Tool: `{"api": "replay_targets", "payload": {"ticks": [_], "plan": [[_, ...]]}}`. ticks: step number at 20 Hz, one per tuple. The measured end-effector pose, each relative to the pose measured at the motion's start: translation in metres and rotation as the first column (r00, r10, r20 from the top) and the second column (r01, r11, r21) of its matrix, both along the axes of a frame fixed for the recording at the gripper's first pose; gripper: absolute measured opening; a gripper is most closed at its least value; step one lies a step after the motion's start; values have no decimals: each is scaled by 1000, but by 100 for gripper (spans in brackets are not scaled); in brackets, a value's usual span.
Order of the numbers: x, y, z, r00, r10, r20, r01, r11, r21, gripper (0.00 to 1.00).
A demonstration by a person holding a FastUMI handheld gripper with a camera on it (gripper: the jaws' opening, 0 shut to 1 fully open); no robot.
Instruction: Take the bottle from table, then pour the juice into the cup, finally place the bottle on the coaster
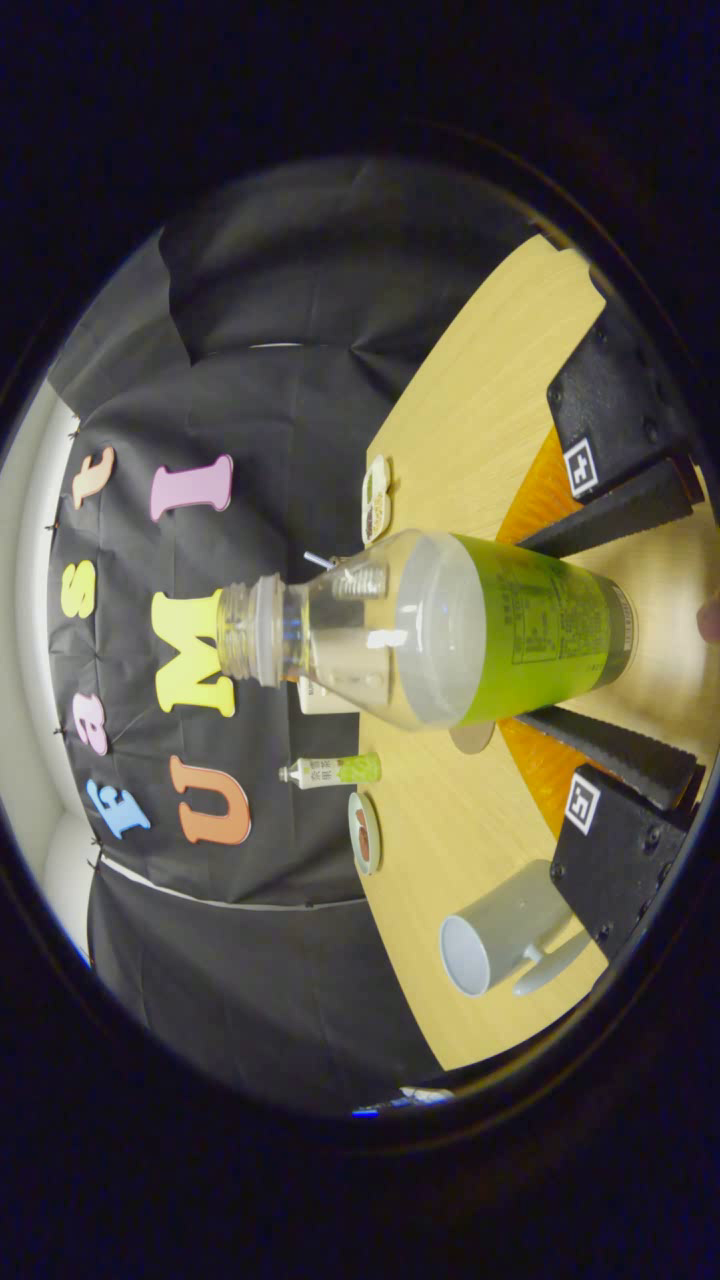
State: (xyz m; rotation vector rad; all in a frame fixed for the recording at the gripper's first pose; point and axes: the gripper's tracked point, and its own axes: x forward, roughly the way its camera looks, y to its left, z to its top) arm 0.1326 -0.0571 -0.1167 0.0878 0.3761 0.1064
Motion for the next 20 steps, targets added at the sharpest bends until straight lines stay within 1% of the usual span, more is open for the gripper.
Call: {"api": "replay_targets", "payload": {"ticks": [1,5,7,9,13,16,18,20], "plan": [[0,0,2,1000,-5,-6,5,1000,20,83],[-2,1,5,999,-11,-34,13,998,55,80],[-2,1,16,1000,-18,-22,19,998,55,79],[-2,5,26,1000,-20,-5,21,999,30,77],[-6,19,48,999,28,25,-27,999,-43,76],[-6,19,55,998,43,41,-36,988,-151,76],[-7,16,56,998,43,39,-33,971,-236,76],[-8,9,59,998,36,45,-18,940,-340,76]]}}
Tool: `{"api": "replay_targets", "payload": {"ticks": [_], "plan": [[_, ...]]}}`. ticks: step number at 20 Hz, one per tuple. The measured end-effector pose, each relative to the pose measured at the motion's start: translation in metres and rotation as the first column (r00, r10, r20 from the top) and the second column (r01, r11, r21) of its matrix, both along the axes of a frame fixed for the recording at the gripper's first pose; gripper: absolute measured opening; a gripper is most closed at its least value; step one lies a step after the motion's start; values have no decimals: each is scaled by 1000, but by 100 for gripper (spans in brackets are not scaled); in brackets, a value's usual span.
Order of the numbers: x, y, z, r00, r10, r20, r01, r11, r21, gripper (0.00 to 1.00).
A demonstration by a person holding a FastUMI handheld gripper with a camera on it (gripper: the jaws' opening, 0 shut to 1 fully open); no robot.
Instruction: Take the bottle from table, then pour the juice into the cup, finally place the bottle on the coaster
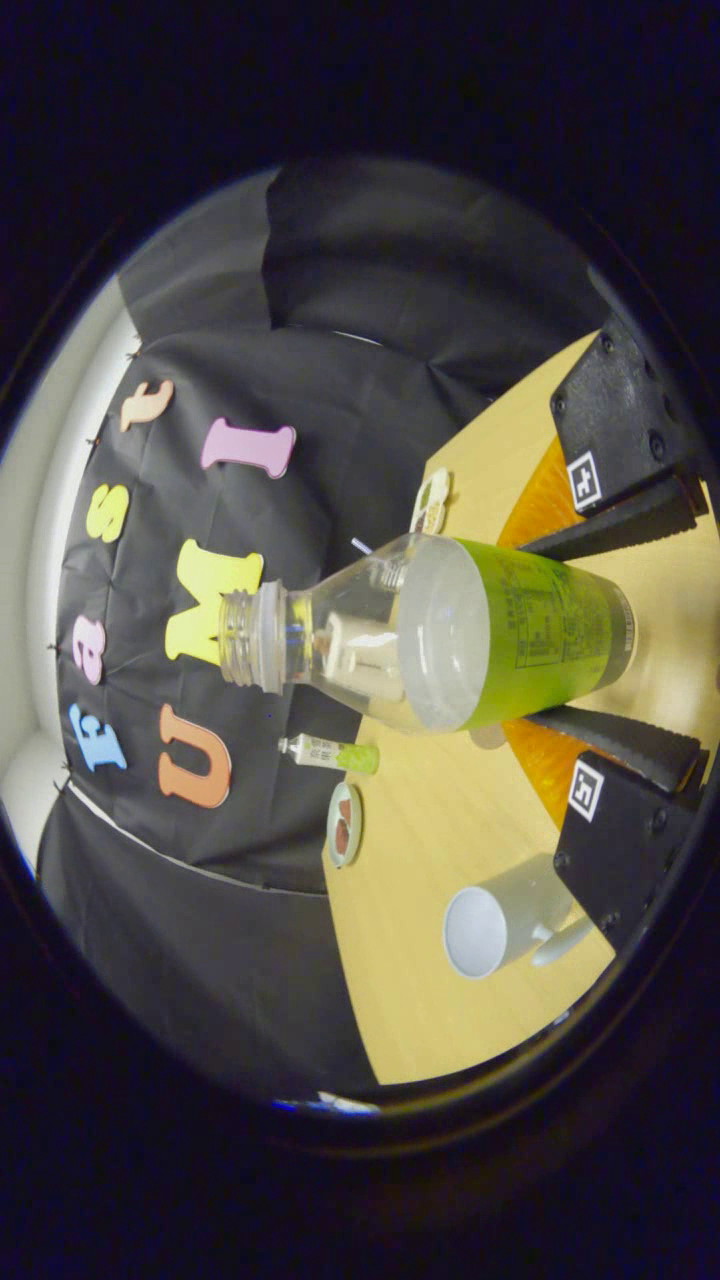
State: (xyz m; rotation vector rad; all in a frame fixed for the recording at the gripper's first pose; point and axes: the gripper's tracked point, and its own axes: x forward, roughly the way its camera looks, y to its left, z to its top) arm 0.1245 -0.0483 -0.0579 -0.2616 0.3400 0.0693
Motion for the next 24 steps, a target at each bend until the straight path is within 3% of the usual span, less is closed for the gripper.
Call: {"api": "replay_targets", "payload": {"ticks": [4,9,15,24], "plan": [[-7,-15,7,1000,-27,10,28,976,-217,77],[-8,-24,17,996,-46,74,72,910,-408,76],[4,-12,34,985,-16,173,123,766,-631,76],[11,14,45,971,77,226,140,584,-800,76]]}}
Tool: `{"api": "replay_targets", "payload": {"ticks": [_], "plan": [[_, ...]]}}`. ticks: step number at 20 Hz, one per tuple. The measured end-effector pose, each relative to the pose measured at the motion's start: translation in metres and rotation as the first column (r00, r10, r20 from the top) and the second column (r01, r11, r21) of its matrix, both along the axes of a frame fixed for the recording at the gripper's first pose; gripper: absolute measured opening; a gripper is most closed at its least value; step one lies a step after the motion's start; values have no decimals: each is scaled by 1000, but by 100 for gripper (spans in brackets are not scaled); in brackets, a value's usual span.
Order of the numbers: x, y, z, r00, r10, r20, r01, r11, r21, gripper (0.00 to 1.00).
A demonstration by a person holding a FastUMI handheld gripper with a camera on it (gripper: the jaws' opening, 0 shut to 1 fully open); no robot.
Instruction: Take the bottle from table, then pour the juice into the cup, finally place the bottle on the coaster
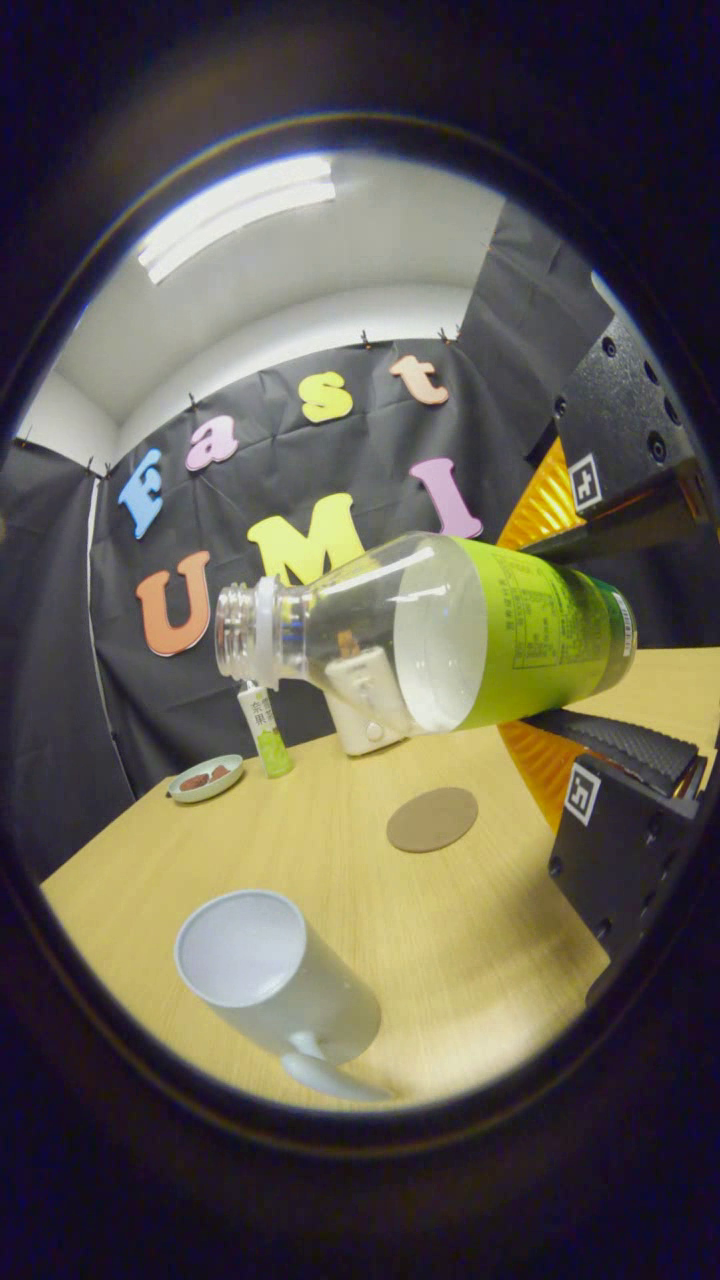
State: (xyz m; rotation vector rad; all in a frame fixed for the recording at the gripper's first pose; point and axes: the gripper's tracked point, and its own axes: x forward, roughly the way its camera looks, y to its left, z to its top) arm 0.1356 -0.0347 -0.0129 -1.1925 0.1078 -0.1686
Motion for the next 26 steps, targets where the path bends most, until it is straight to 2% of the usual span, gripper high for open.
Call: {"api": "replay_targets", "payload": {"ticks": [10,17,26], "plan": [[-1,14,5,999,27,22,-22,980,-198,76],[-7,28,12,996,73,45,-55,944,-325,76],[-2,25,14,997,72,37,-51,911,-409,76]]}}
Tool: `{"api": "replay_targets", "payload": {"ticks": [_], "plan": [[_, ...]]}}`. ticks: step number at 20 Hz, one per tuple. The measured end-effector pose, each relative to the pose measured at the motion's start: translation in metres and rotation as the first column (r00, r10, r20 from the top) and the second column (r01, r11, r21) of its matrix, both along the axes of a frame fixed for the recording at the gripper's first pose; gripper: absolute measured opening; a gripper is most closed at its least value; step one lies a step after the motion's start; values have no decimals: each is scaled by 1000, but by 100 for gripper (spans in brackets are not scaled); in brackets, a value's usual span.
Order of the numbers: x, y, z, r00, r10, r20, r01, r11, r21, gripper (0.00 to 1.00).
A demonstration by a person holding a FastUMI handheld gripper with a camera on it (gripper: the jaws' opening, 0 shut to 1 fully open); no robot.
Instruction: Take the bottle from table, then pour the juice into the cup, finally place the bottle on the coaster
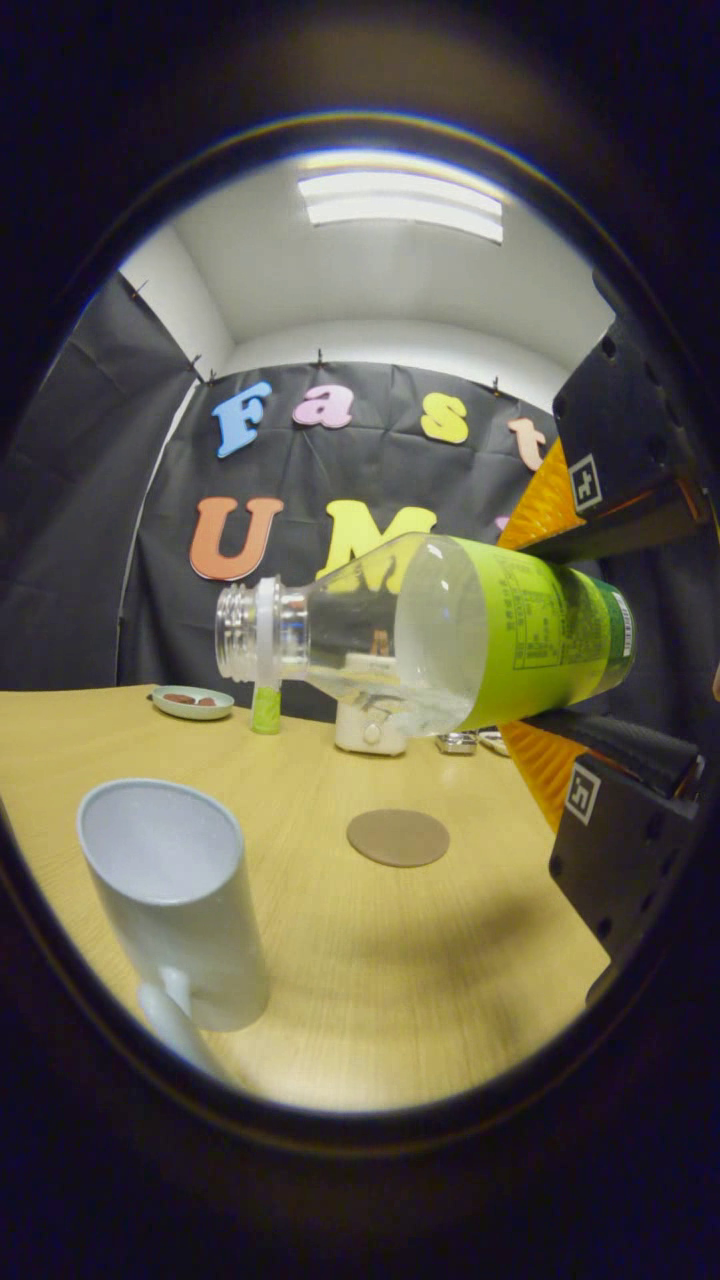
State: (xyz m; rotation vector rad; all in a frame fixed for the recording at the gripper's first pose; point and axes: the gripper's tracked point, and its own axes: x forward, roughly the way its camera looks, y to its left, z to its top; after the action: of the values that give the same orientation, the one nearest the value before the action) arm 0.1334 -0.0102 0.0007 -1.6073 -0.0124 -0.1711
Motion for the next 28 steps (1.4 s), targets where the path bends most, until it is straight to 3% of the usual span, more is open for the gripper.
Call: {"api": "replay_targets", "payload": {"ticks": [7,28], "plan": [[1,-1,2,1000,8,26,-6,997,-79,76],[5,-5,10,998,24,65,-15,990,-142,76]]}}
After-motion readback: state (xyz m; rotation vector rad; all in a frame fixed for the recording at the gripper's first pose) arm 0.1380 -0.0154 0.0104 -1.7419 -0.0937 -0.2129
